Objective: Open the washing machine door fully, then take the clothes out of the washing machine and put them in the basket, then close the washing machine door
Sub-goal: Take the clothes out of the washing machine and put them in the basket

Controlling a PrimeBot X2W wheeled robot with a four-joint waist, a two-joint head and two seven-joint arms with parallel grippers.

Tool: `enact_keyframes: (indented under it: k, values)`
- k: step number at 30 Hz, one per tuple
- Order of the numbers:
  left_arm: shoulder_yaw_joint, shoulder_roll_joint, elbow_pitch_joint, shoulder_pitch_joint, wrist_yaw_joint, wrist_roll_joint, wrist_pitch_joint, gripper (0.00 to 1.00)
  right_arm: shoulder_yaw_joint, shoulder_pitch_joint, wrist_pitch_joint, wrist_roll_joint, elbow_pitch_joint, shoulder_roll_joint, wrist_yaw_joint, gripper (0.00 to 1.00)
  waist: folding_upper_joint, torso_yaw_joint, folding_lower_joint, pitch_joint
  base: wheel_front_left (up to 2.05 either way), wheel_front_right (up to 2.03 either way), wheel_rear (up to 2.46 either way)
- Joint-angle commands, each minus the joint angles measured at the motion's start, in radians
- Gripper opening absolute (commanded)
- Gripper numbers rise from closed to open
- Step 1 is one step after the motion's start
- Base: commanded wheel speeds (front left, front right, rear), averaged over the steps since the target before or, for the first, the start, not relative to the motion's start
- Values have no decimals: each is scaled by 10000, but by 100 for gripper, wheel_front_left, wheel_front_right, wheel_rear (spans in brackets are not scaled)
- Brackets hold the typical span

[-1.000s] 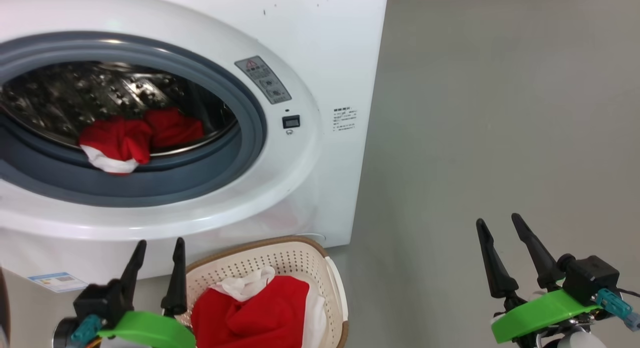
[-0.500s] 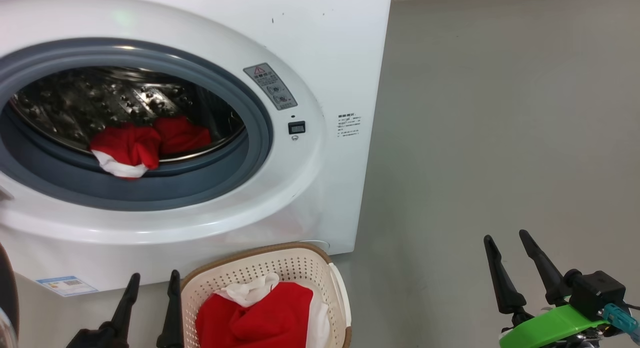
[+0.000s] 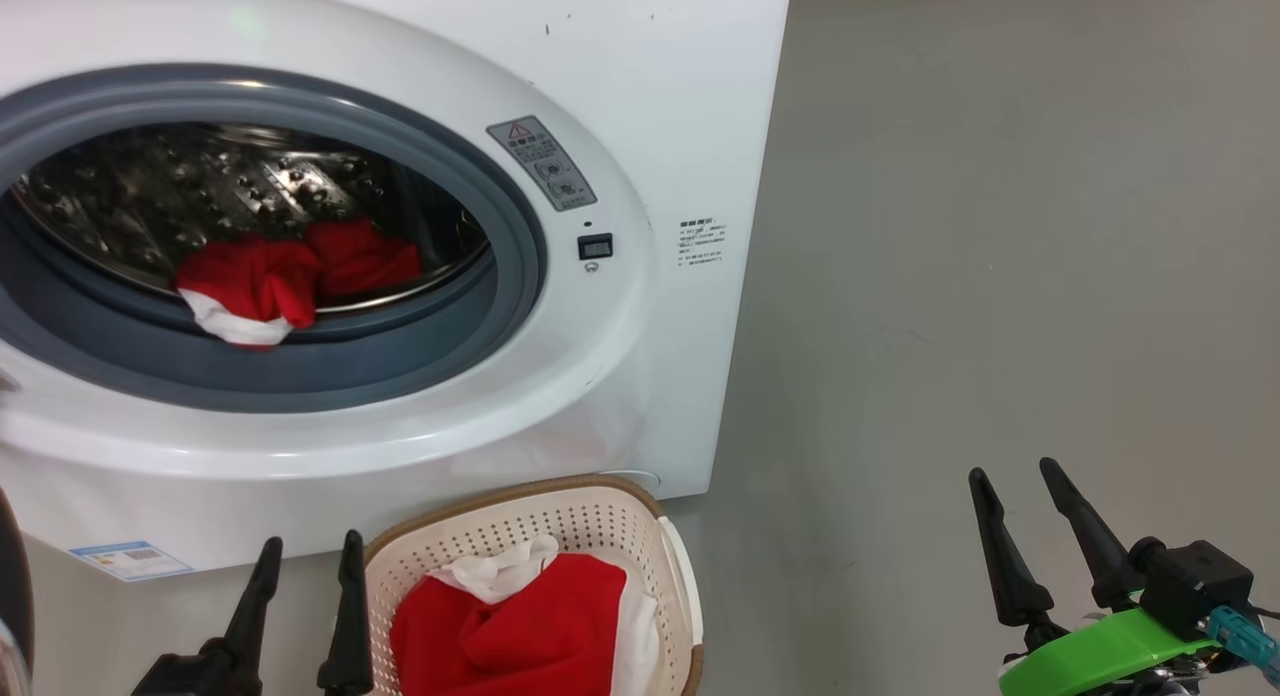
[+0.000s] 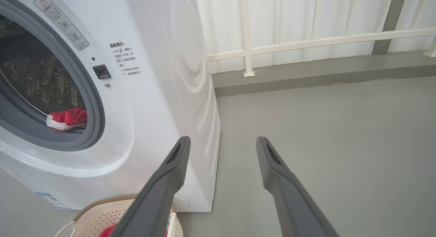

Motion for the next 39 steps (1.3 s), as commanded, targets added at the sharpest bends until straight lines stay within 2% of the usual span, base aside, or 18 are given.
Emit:
enact_keyframes:
  k: [1, 9, 12, 17, 24, 33, 34, 39]
  values:
    - [276, 101, -297, -129, 74, -14, -120, 100, 122, -166, -65, 50, -262, -81, 63, 100, 0, -14, 0, 30, 0, 0, 0]
    - [190, 101, -296, -317, 139, 52, -120, 100, 170, -350, -65, 42, -265, 13, 63, 100, 0, -34, 0, 218, 0, 0, 0]
    - [159, 101, -20, -741, 310, 406, -120, 100, 180, -456, -65, 51, -280, 36, 63, 100, 0, 8, 0, 395, 0, 0, 0]
    - [246, 137, 950, -2099, 517, 828, -120, 100, 228, -713, -65, 58, -351, 57, 63, 100, 0, -12, 0, 886, 0, 0, 0]
    - [404, 577, 2123, -4245, 726, 1378, -120, 100, 323, -1113, -65, 87, -399, 68, 63, 100, 0, -211, 0, 1667, 0, 0, 0]
    - [-142, 1482, 5156, -6947, 1361, 2633, -120, 100, 375, -1624, -65, 128, -402, 162, 63, 100, 0, -624, 0, 2374, 0, 0, 0]
    - [-337, 1683, 5828, -7433, 1481, 2900, -120, 100, 372, -1685, -65, 137, -413, 181, 63, 100, 0, -689, 0, 2461, 0, 0, 0]
    - [-757, 2089, 7514, -8531, 1766, 3416, -120, 100, 371, -1826, -65, 141, -428, 216, 63, 100, 0, -816, 0, 2654, 0, 0, 0]
